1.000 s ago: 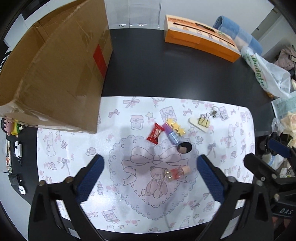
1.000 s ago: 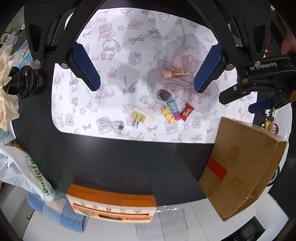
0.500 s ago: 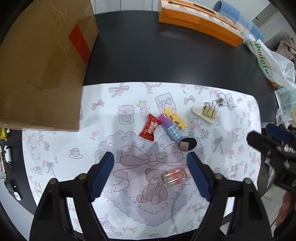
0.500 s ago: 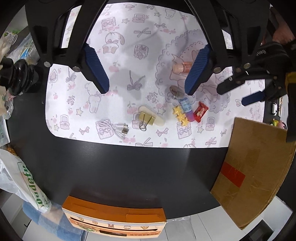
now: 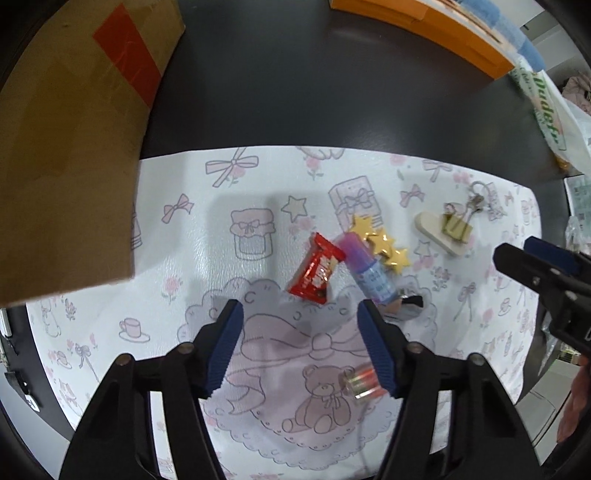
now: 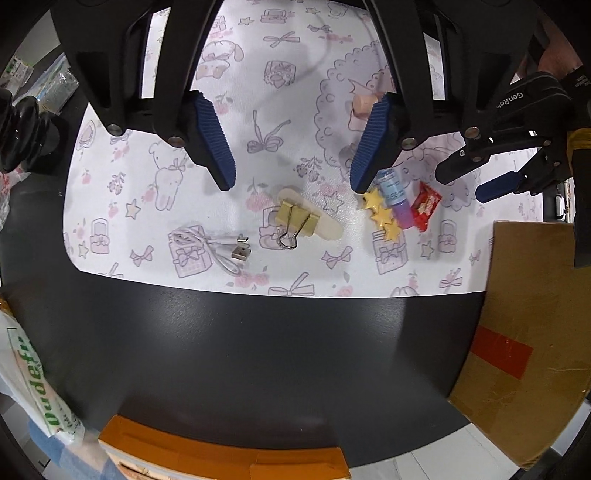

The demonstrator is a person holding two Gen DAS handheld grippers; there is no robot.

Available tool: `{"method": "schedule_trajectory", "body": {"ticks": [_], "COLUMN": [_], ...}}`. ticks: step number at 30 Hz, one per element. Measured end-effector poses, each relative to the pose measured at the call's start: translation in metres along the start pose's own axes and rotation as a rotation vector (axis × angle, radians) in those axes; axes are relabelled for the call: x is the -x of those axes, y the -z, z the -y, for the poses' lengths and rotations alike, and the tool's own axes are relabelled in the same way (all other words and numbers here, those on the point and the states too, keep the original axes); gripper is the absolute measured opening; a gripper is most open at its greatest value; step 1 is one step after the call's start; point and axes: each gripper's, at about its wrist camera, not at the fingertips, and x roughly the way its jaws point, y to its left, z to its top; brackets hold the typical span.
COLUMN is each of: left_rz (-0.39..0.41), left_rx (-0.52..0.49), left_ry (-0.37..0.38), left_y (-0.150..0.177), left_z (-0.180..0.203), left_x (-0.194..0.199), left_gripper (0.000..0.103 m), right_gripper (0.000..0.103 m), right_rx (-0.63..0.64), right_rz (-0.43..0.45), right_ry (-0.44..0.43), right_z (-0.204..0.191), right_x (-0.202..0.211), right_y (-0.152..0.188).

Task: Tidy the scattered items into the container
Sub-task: 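Lower the right gripper toward the gold binder clip, then close the right gripper on the gold binder clip while left closes on the red candy bar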

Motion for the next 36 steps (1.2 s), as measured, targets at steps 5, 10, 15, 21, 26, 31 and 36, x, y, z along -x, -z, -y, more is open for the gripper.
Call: {"method": "schedule_trajectory", "body": {"ticks": [5,10,15,21,26,31,36], "left_rz": [-0.032,-0.055,-0.062,-0.054,-0.043,-0.042,-0.036], "left_rx": [-0.021,-0.04,-0.047,-0.057,-0.065,-0.053,-0.042], "left_ry": [-0.017,-0.034,-0.041,-0.062,-0.106,-0.125,-0.122], "left_y": [-0.006,-0.01,-0.013,-0.012,-0.01,-0.008,-0.01], "left_z": [0.002,0.005,0.005,0.007,0.011,0.01,0.008], "left_x": [-0.014,-0.027,-0.033,-0.033,-0.031,-0.03,-0.027], "left_gripper": [0.061,0.061,0.061,0.06,0.051,0.045,0.022], "right_gripper": [0.066,0.065,0.063,0.054,0.046,0.043,0.033], "right_rx": [-0.011,-0.029,-0.02,-0.006,-0.009,0.0,0.004], "right_rz": [-0.026,-0.053,-0.071,-0.084,-0.085,-0.078,-0.075], "right_ry": [0.005,0.008,0.018,0.035,0.039,0.041,0.038], "right_z": [0.004,0.006,0.005,0.001,-0.002,-0.009,-0.014], "right_x": [-0.015,-0.029,-0.04,-0.048,-0.052,-0.054,-0.054], "right_y": [-0.009,-0.018,-0.026,-0.03,-0.033,-0.037,-0.041]}}
